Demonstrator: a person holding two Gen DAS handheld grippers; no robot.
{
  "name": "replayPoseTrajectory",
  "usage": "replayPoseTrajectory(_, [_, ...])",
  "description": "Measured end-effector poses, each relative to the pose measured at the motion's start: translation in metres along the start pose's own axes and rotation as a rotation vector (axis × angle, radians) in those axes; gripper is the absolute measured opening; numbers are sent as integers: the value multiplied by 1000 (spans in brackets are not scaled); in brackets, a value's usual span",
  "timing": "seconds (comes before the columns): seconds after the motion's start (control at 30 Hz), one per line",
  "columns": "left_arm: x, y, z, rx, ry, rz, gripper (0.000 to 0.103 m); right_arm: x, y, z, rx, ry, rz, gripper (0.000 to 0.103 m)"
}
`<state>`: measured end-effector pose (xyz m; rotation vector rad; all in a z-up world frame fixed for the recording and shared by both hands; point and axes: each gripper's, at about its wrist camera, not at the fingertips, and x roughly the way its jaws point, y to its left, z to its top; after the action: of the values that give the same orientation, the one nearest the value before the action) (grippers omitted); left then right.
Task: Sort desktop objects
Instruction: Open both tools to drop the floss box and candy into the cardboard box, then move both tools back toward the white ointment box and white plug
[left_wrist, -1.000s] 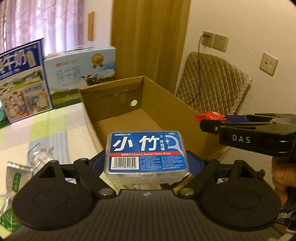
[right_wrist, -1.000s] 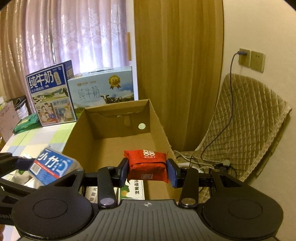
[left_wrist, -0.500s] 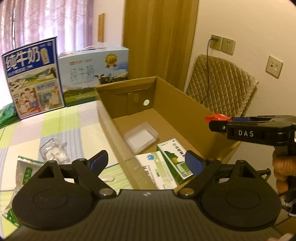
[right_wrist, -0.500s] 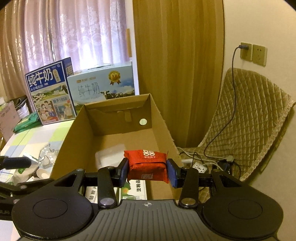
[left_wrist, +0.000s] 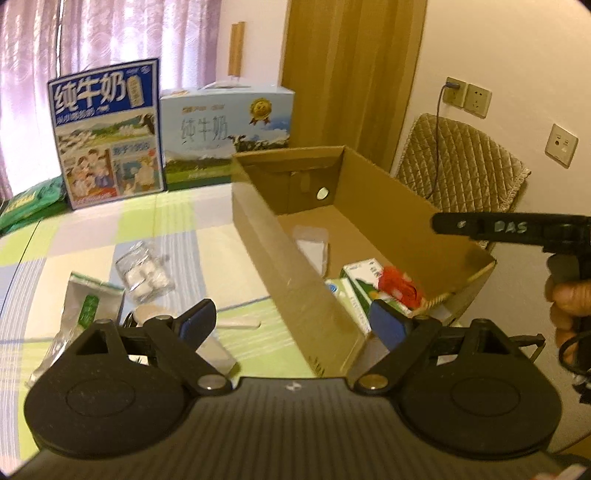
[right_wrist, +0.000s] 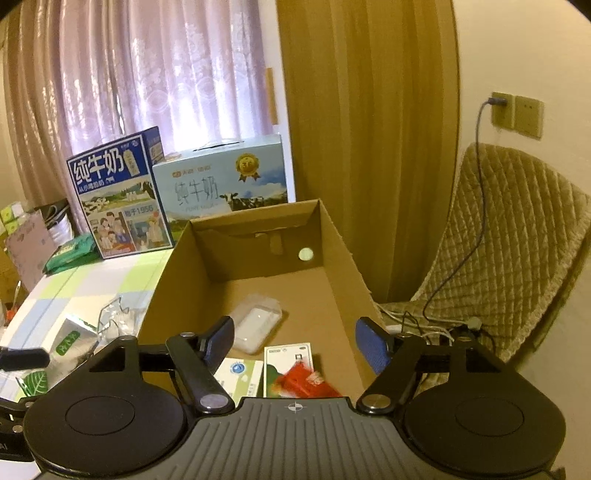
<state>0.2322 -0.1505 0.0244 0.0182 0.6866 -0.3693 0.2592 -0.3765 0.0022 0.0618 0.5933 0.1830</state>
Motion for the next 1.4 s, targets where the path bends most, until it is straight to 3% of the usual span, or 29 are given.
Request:
replayPoseTrajectory(0.33, [-41, 21, -39, -47, 27, 34, 90, -46, 11, -16, 47, -13, 16, 77])
replayPoseTrajectory(0.73, [-99, 65, -81, -80, 44, 123, 94, -97, 74, -37, 50, -32, 134, 85])
replayPoseTrajectory(1.07, [-130, 96, -93, -62, 13, 170, 94, -95, 122, -66, -17, 42, 193, 88])
replayPoseTrajectory(1.4, [-116, 116, -94, 4, 37, 196, 93, -69, 150, -83, -39, 83, 216, 88])
